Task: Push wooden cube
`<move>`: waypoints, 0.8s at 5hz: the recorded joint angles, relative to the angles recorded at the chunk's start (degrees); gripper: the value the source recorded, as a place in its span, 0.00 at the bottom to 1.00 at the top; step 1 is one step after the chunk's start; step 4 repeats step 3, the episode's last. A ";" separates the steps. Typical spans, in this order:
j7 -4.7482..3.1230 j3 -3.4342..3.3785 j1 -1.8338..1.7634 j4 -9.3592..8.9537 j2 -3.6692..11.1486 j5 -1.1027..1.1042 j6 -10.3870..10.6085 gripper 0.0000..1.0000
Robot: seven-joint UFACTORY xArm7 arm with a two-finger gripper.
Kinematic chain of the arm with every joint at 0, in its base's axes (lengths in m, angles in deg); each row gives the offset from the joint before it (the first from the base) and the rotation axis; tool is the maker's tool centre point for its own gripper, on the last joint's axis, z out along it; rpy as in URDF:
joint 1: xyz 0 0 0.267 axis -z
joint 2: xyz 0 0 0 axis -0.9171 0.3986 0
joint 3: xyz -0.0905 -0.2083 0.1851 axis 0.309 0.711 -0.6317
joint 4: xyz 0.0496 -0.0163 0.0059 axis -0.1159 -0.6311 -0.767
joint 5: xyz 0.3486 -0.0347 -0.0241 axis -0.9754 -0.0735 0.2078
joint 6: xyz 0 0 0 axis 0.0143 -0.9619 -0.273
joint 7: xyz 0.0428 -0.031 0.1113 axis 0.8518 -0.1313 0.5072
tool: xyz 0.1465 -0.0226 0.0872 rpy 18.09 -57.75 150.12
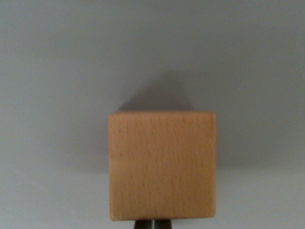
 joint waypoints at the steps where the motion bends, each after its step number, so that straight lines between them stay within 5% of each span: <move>1: 0.00 0.00 0.00 0.00 0.00 0.00 0.00 1.00; 4: -0.05 0.03 0.01 0.71 0.51 0.02 -0.21 1.00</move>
